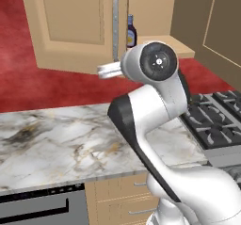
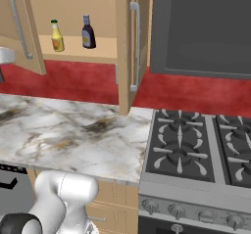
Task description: Move the condiment bottle and mustard from the cabinet to the dining counter.
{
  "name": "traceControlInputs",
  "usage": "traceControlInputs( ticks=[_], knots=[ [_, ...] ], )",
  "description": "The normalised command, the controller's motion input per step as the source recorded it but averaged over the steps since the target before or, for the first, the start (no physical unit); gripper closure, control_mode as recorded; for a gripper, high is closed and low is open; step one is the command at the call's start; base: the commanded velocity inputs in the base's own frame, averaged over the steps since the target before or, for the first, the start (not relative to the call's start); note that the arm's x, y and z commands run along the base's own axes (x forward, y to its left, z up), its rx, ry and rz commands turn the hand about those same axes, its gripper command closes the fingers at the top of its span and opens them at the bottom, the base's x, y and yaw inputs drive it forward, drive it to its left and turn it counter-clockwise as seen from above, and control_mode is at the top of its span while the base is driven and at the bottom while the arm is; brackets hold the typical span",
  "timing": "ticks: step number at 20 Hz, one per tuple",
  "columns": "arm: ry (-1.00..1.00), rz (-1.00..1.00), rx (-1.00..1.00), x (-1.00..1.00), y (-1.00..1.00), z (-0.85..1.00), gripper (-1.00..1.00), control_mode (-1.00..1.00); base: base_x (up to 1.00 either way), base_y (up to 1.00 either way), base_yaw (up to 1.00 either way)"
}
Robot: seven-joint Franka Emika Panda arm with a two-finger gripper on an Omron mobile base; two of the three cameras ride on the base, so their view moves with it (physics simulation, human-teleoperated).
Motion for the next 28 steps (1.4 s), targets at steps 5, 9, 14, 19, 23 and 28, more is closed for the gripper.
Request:
traceControlInputs(
  ticks=[5,9,14,19,23,28],
  knots=[
    [0.00,0.00,0.00,-0.59,0.00,0.00,1.00,-1.00,0.00,0.00,0.00],
    [0.00,0.00,0.14,-0.06,-0.39,0.00,1.00,-1.00,0.00,0.00,0.00],
    [-0.01,0.00,0.37,0.02,-0.65,-0.02,1.00,-1.00,0.00,0.00,0.00],
    [-0.02,0.00,0.48,0.01,-0.76,-0.03,1.00,-1.00,0.00,0.00,0.00],
    [0.00,0.00,0.40,0.16,-0.54,0.00,1.00,-1.00,0.00,0.00,0.00],
    [0.06,0.00,0.21,0.47,-0.14,0.00,1.00,-1.00,0.00,0.00,0.00]
  ],
)
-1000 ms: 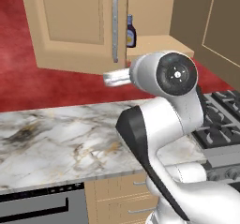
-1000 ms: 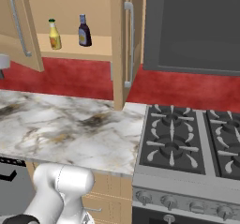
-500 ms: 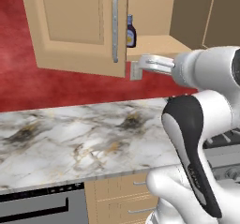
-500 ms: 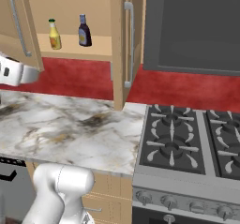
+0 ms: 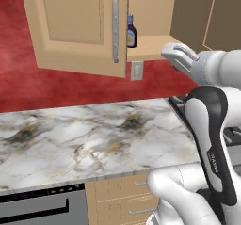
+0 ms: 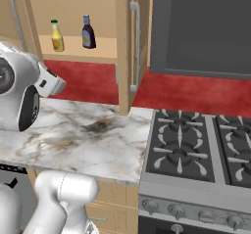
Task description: Move the condiment bottle and mustard from the cabinet to the dining counter.
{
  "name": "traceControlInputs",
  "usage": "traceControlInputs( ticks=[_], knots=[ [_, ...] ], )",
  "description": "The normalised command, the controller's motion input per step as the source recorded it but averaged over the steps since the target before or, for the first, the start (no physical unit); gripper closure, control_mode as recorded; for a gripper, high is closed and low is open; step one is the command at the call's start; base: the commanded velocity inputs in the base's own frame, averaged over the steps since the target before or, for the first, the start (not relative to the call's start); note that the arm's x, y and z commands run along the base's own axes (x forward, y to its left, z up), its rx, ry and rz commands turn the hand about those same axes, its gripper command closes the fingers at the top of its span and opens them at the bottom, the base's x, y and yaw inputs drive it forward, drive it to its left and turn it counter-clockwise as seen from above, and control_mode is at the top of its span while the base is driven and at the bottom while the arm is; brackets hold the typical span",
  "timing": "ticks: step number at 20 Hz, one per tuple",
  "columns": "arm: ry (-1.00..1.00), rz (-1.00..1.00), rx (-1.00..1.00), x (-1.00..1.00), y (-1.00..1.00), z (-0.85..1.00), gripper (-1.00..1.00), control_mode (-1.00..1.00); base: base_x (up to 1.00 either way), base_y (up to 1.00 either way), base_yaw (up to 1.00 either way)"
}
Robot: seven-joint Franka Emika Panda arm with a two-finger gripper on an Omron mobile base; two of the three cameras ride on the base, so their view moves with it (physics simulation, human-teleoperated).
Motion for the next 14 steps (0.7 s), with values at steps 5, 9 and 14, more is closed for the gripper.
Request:
traceControlInputs(
  ticks=[5,9,14],
  knots=[
    [0.12,0.00,0.03,0.82,0.15,0.00,1.00,-1.00,0.00,0.00,0.00],
    [0.14,0.00,0.03,0.84,0.04,0.00,1.00,-1.00,0.00,0.00,0.00],
    [0.10,0.03,0.11,0.62,0.04,-0.02,1.00,-1.00,0.00,0.00,0.00]
  ],
)
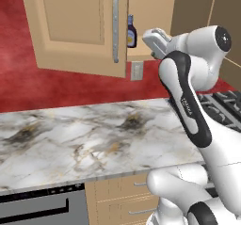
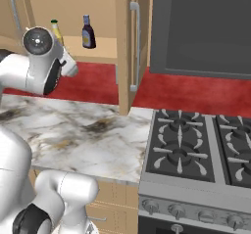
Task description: Move the condiment bottle and mustard from the cabinet to the dining counter.
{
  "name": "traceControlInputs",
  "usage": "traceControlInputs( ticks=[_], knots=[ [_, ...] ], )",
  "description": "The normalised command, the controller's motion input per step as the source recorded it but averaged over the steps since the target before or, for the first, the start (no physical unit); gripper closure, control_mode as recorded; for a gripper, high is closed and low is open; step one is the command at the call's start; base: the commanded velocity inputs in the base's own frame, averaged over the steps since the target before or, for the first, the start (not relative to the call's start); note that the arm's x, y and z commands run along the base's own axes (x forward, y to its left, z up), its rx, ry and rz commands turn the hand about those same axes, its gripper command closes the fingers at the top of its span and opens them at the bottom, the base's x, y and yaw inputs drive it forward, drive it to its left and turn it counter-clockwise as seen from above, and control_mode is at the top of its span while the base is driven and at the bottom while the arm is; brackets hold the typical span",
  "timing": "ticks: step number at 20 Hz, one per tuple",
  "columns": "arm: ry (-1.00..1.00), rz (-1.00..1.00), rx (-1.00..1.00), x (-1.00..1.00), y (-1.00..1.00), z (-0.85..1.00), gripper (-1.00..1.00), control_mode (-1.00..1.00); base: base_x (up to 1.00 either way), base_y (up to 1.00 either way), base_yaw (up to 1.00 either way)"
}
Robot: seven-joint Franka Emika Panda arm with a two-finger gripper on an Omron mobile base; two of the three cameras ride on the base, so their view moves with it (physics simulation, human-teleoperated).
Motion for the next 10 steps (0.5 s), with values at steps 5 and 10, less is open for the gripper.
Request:
traceControlInputs(
  ticks=[5,10],
  knots=[
    [0.00,0.15,0.20,0.34,0.41,-0.23,1.00,-1.00,0.00,0.00,0.00],
    [0.00,0.16,0.24,0.35,0.40,-0.21,1.00,-1.00,0.00,0.00,0.00]
  ],
)
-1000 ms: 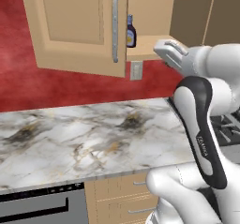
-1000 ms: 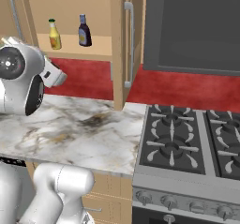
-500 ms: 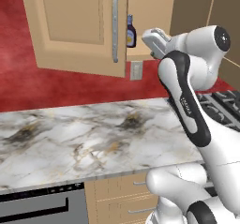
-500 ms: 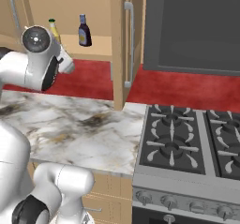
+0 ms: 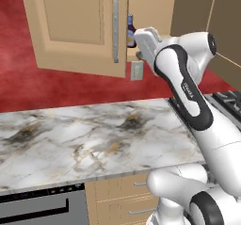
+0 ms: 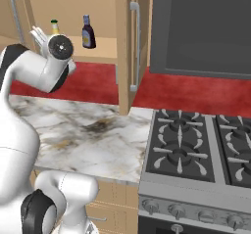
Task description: Move the condiment bottle and mustard from the cabinet to the dining counter.
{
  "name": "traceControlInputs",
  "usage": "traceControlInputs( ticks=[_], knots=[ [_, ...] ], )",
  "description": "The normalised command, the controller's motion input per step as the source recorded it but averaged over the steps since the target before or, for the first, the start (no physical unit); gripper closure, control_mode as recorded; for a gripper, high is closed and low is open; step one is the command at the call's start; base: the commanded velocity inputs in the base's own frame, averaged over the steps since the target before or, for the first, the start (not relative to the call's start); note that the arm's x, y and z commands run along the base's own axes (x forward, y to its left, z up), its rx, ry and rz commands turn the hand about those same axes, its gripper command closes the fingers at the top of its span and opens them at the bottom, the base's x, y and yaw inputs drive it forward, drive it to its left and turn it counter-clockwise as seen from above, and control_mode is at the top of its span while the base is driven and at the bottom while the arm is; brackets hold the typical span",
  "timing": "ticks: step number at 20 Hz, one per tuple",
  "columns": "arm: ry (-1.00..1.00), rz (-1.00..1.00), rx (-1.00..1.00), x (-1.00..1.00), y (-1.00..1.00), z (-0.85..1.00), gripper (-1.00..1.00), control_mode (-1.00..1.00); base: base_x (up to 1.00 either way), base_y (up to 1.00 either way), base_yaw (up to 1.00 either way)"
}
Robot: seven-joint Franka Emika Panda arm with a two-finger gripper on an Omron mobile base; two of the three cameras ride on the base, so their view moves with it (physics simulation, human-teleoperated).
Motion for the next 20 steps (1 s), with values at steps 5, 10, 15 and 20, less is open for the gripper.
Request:
traceControlInputs(
  ticks=[5,10,15,20],
  knots=[
    [0.00,0.16,0.23,0.39,0.33,-0.13,1.00,-1.00,0.00,0.00,0.00],
    [0.00,0.17,0.18,0.08,0.43,-0.01,1.00,-1.00,0.00,0.00,0.00],
    [0.00,0.21,0.08,-0.40,0.43,0.01,1.00,-1.00,0.00,0.00,0.00],
    [0.00,0.23,0.00,-0.95,0.62,0.04,1.00,-1.00,0.00,0.00,0.00]
  ],
)
